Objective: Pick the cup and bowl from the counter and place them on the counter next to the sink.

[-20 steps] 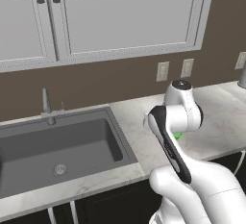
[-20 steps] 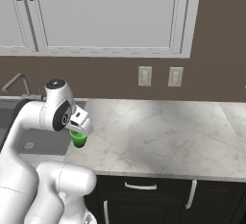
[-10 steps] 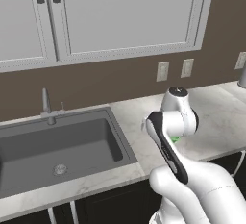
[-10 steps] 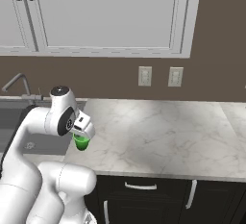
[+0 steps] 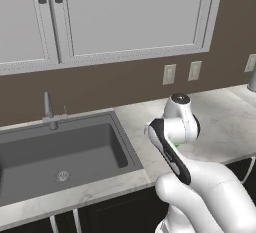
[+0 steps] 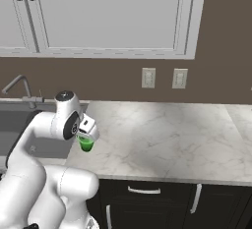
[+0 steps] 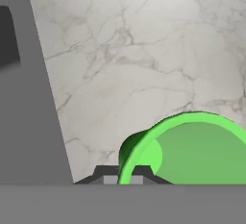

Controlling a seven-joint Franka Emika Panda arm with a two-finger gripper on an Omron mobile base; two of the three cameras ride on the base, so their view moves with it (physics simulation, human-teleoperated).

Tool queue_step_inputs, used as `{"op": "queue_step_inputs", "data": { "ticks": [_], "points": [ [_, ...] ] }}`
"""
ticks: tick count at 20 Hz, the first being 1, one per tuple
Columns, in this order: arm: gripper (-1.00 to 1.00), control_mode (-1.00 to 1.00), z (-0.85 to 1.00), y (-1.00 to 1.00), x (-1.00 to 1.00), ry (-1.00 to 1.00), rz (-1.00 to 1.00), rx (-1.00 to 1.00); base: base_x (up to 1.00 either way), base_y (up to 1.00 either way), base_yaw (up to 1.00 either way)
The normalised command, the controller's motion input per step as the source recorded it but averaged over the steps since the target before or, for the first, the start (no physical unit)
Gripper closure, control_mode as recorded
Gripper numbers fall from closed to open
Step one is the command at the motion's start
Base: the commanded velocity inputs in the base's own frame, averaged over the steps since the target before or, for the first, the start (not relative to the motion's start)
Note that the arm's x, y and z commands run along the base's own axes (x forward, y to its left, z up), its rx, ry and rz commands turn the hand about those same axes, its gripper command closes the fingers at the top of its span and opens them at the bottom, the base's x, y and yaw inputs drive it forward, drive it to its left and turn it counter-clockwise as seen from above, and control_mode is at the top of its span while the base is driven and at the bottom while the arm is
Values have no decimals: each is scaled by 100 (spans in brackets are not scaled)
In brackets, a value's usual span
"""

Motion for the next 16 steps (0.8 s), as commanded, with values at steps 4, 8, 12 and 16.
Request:
{"op": "queue_step_inputs", "data": {
  "ticks": [4, 8, 12, 16],
  "points": [
    [100, -100, -12, 4, 35, 0, 0, -2, 0, 0, 0],
    [100, -100, -13, 4, 24, 1, 0, -2, 0, 0, 0],
    [100, -100, -21, 0, 18, 5, 0, -1, 0, 0, 0],
    [100, -100, -31, 0, 15, 1, 0, 0, 0, 0, 0]
  ]
}}
